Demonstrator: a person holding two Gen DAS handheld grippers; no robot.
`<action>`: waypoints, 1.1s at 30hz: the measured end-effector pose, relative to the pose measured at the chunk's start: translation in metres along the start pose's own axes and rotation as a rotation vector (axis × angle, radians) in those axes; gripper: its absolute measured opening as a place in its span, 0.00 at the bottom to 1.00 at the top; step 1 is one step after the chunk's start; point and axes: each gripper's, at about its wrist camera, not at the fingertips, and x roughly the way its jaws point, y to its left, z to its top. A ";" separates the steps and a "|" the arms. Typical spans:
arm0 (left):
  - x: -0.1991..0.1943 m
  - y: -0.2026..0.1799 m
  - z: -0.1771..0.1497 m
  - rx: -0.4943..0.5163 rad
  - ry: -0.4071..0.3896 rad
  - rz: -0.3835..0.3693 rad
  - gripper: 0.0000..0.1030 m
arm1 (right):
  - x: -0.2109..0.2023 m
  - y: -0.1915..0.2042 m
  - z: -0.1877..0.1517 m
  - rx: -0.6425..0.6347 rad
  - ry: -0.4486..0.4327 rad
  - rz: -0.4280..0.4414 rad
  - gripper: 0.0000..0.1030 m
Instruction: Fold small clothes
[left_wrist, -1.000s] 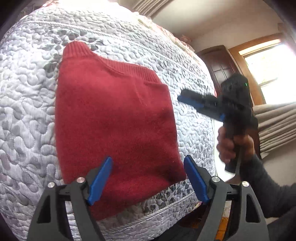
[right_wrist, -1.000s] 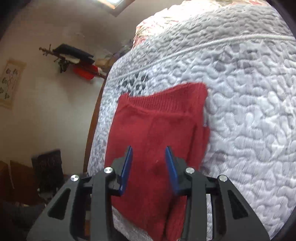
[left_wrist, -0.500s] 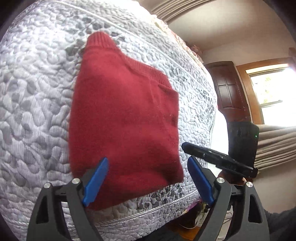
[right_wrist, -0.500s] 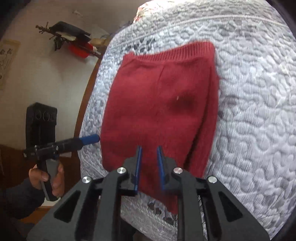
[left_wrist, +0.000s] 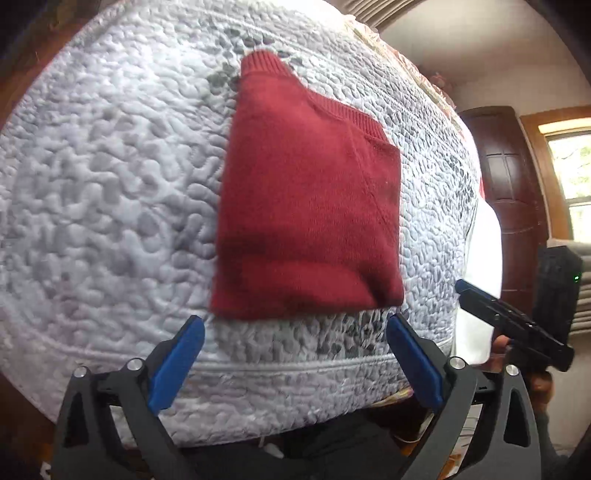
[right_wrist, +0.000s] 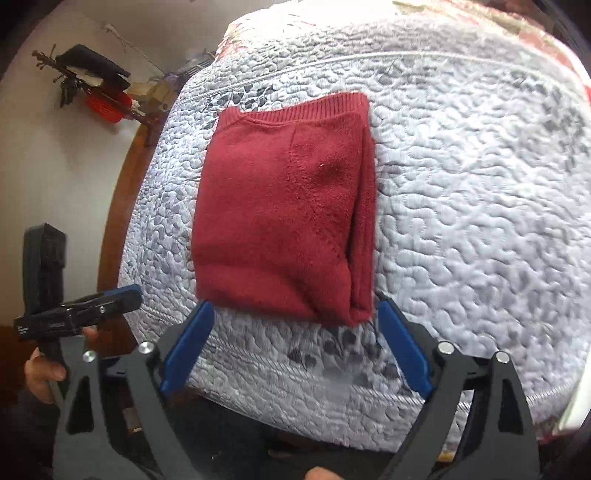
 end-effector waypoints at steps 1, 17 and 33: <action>-0.021 -0.009 -0.010 0.020 -0.013 0.069 0.96 | -0.020 0.010 -0.010 -0.010 -0.019 -0.030 0.90; -0.248 -0.125 -0.096 0.205 -0.419 0.130 0.96 | -0.245 0.126 -0.074 -0.088 -0.358 -0.243 0.97; -0.243 -0.141 -0.117 0.240 -0.398 0.099 0.96 | -0.259 0.143 -0.100 -0.099 -0.349 -0.320 0.97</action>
